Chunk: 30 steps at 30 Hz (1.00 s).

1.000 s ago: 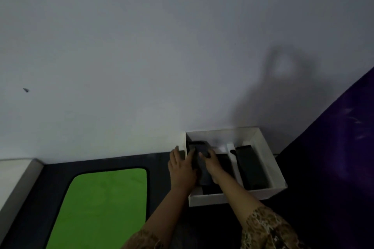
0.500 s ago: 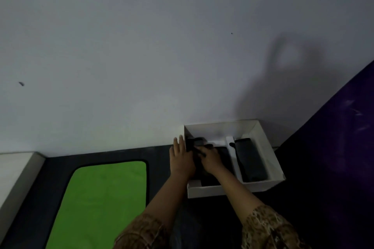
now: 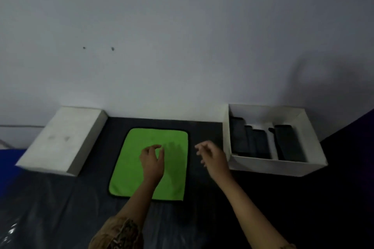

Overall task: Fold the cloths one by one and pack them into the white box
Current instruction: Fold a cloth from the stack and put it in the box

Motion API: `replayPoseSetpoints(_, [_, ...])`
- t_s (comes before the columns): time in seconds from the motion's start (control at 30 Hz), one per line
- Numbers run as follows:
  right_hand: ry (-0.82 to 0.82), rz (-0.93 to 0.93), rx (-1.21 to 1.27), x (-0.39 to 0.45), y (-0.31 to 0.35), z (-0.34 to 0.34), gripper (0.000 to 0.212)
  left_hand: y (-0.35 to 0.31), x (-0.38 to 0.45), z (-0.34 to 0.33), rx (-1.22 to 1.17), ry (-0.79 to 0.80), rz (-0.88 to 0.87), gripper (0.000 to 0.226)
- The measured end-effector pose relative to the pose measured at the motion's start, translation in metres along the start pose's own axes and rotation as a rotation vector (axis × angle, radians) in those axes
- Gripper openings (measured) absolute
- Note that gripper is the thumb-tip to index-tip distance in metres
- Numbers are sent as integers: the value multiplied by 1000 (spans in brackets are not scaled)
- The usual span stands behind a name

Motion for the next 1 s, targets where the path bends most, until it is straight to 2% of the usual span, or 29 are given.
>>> replayPoseSetpoints(0.07, [108,-123,-94,-18,-32,-43,6,55,-6,27,105,-42,135,31])
replayPoseSetpoints(0.2, [159,-355,-291,-46,-88,-93,32,131,-27,61,181,35,508,55])
replayPoseSetpoints(0.27, [115,-436,-287,-57,-96,-103,42,151,-33,69,146,69,586,63])
replayPoseSetpoints(0.4, [-20,-453,-201,-63,-97,-117,44,181,-24,78,136,92,566,66])
replayPoseSetpoints(0.57, [-80,-450,-181,-64,-95,-118,43,202,-7,79,83,188,535,59])
replayPoseSetpoints(0.73, [-44,-326,-10,-74,-84,-120,16,204,7,77,163,299,409,44])
replayPoseSetpoints(0.8, [-54,-293,-13,-76,-78,-113,20,200,7,76,2,276,418,40])
replayPoseSetpoints(0.9, [-13,-268,-30,-80,-72,-105,46,190,6,85,-195,187,377,23])
replayPoseSetpoints(1.0, [-34,-229,-85,-86,-69,-94,43,183,-1,99,-393,84,302,33])
Point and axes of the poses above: each hand's wrist, its own x-axis towards the middle knuckle, its own z-axis out of the back of the hand, y = z × x, the point moved 7 cm from there along x, towards the middle knuckle, and after that the axes turned 2 degrees about -z, right-handed, at the moved point
